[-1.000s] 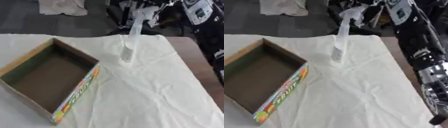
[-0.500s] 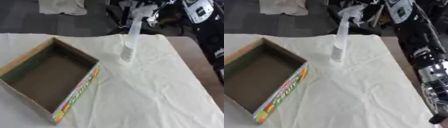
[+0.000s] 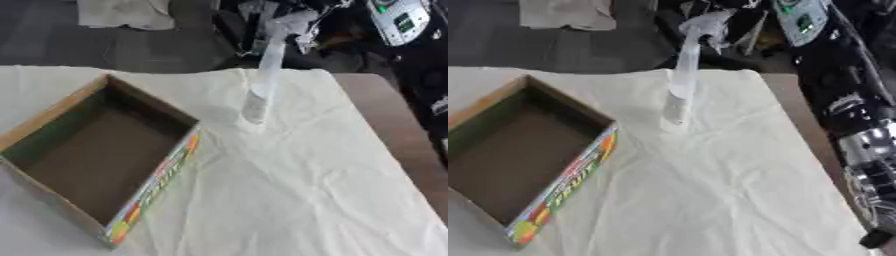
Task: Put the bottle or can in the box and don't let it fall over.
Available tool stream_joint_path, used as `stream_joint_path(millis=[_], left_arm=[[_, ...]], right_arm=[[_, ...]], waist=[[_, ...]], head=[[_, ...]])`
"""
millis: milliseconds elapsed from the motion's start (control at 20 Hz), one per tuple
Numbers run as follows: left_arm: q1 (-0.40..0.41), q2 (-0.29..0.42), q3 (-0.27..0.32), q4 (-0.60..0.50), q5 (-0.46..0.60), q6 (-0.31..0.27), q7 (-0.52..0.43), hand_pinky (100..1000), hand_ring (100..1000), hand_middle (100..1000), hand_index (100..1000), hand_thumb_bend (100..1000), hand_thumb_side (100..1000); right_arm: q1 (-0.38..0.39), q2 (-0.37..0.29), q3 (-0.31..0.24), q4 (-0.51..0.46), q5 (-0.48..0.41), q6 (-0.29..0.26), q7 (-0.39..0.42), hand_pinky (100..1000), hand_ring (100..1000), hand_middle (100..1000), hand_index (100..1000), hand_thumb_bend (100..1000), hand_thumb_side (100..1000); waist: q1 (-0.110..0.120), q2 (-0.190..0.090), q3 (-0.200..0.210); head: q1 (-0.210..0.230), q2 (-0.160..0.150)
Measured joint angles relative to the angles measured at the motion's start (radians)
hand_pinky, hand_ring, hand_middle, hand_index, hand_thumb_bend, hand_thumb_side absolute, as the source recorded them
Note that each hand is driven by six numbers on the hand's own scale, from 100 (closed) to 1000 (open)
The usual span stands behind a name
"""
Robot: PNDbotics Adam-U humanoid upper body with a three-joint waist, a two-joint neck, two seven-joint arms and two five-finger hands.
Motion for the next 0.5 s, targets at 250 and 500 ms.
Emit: stream_joint_path(millis=[250,500], left_arm=[[0.0,0.0,0.0,0.0,0.0,0.0,0.0,946,566,702,601,180,865],[0.0,0.0,0.0,0.0,0.0,0.002,-0.002,947,567,703,601,181,866]], right_arm=[[0.0,0.0,0.0,0.001,0.0,0.005,0.005,780,660,683,783,232,142],[-0.008,0.001,0.0,0.004,0.0,0.008,0.008,758,577,642,763,220,140]], waist=[[-0.001,-0.001,0.0],[-0.003,-0.002,0.0]], head=[[0.0,0.003],[0.0,0.007]])
